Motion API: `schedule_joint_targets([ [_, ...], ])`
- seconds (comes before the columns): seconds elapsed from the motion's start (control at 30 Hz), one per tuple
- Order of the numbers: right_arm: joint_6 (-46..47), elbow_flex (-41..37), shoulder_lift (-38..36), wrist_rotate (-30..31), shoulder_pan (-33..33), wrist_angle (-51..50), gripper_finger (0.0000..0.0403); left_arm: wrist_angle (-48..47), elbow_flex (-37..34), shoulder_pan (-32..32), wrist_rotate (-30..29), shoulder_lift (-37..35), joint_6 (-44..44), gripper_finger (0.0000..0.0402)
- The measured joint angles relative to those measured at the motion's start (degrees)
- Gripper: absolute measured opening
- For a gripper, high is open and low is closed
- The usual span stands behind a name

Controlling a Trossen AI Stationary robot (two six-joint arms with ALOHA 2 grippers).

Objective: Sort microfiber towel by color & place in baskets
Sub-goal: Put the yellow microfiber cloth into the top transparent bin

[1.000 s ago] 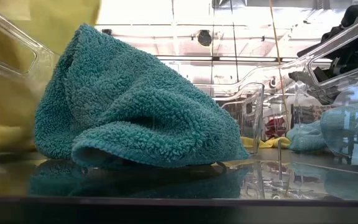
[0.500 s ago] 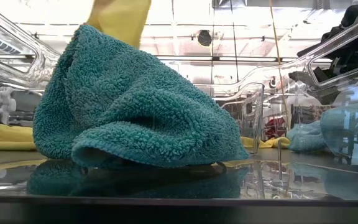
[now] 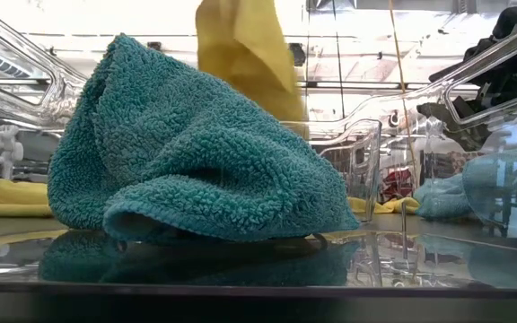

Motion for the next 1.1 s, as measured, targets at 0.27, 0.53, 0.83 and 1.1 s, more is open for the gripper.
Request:
schedule_joint_targets([
  [0.27,0.0,0.0,0.0,0.0,0.0,0.0,0.0215,0.1,0.0,1.8,4.7,6.0,0.0,0.0],
  [0.53,0.0,0.0,0.0,0.0,0.0,0.0,0.0215,-0.2,0.0,1.9,8.5,13.1,-2.4,0.0],
  [0.83,0.0,0.0,0.0,0.0,0.0,0.0,0.0215,-2.7,0.0,3.4,14.7,22.5,-7.2,0.0009],
  [1.1,0.0,0.0,0.0,0.0,0.0,0.0,0.0215,-6.8,0.0,4.1,23.4,29.3,-11.4,0.0011],
])
